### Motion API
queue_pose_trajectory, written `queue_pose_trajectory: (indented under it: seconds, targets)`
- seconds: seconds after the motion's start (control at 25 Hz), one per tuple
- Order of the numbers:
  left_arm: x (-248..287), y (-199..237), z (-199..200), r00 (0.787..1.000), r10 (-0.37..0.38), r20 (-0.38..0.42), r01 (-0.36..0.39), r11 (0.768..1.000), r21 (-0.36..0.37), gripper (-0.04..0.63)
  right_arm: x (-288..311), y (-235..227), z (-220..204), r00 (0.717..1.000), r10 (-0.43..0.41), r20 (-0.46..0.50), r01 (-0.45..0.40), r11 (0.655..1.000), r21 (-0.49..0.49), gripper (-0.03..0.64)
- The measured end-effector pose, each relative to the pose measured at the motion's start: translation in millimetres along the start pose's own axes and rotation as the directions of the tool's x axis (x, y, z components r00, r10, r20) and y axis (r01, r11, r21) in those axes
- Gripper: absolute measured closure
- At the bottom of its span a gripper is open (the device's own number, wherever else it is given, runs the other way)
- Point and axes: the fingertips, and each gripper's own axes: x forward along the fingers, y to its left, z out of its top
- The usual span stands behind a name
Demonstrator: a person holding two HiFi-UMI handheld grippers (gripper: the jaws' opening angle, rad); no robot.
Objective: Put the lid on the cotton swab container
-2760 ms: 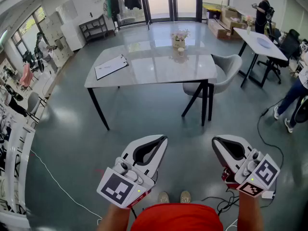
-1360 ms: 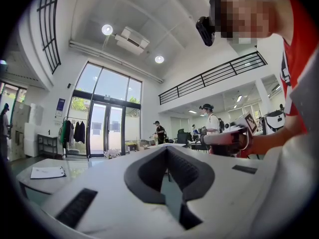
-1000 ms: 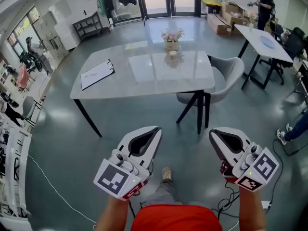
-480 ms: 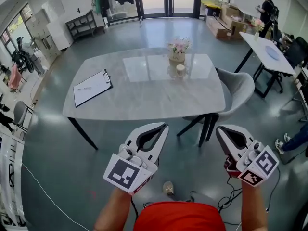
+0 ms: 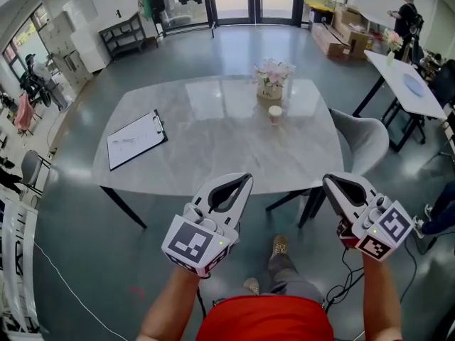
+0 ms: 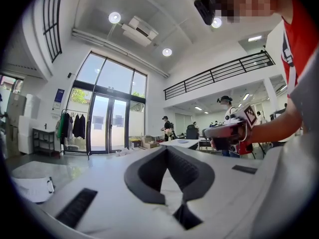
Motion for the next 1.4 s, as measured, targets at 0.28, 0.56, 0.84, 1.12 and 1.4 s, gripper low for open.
queue_pose_trajectory:
  seconds: [0.28, 0.56, 0.84, 1.12, 1.4]
  targets:
    - [56.9, 41.7, -22.4, 0.998, 0.04, -0.046, -0.039, 0.999, 0.016, 0.584, 43.4, -68.9, -15.0, 0.999, 0.042, -0.031, -0.042, 0.999, -0.004, 0.62]
    - [127.3, 79.2, -41.2, 0.994, 0.05, -0.096, -0.047, 0.998, 0.035, 0.586, 78.8, -153.1, -28.2, 0.991, 0.115, -0.071, -0.116, 0.993, -0.005, 0.62]
    - [192.5, 116.5, -73.5, 0.977, 0.083, -0.194, -0.071, 0.995, 0.069, 0.583, 117.3, -224.3, -48.8, 0.981, 0.157, -0.117, -0.158, 0.987, 0.0, 0.62]
    - [233.0, 144.0, -110.2, 0.955, 0.088, -0.285, -0.067, 0.994, 0.082, 0.58, 160.1, -260.4, -75.2, 0.966, 0.191, -0.177, -0.188, 0.982, 0.032, 0.62]
    - [255.4, 170.7, -147.7, 0.936, 0.022, -0.352, -0.001, 0.998, 0.062, 0.545, 196.6, -278.2, -102.9, 0.955, 0.189, -0.23, -0.184, 0.982, 0.046, 0.618]
